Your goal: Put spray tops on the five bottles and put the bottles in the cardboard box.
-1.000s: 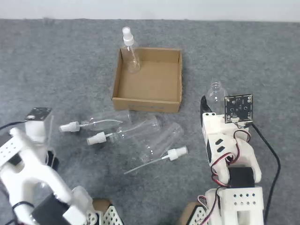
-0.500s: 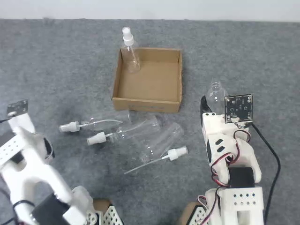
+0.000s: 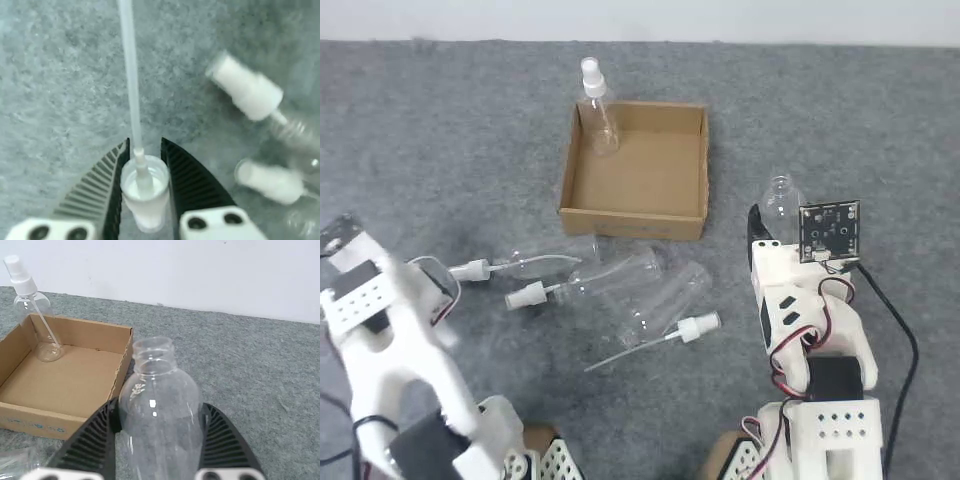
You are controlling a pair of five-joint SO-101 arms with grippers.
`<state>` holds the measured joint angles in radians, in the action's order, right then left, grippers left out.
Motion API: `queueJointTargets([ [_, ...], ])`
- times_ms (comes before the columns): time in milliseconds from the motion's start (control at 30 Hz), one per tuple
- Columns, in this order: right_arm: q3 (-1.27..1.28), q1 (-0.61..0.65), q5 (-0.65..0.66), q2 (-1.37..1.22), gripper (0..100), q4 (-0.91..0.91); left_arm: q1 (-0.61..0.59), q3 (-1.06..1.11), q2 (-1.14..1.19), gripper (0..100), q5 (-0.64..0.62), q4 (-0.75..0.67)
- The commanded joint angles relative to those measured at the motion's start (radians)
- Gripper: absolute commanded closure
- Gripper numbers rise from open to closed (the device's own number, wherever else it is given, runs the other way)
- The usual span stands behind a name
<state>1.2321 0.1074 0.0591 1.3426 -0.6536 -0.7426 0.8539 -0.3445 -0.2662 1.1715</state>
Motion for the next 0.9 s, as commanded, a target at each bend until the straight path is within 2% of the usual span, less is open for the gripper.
queueJointTargets([
  [0, -0.005, 0.010, 0.020, 0.016, 94.4, 0.019, 0.003, -0.042, -0.014, 99, -0.057, -0.029],
  [133, -0.005, 0.010, 0.020, 0.016, 94.4, 0.021, 0.000, -0.048, -0.014, 99, -0.077, -0.037],
  [300, -0.005, 0.010, 0.020, 0.016, 94.4, 0.021, -0.003, -0.044, -0.006, 99, -0.302, -0.035],
  [467, -0.005, 0.010, 0.020, 0.016, 94.4, 0.019, -0.003, -0.019, -0.008, 98, -0.391, -0.037],
  [600, -0.005, 0.010, 0.020, 0.016, 94.4, 0.019, -0.015, -0.010, -0.005, 98, -0.408, -0.037],
  [667, -0.005, 0.010, 0.020, 0.016, 94.4, 0.019, -0.046, -0.012, -0.005, 94, -0.430, -0.037],
  [867, -0.005, 0.012, 0.020, 0.016, 94.4, 0.019, -0.060, 0.015, -0.006, 71, -0.470, -0.037],
])
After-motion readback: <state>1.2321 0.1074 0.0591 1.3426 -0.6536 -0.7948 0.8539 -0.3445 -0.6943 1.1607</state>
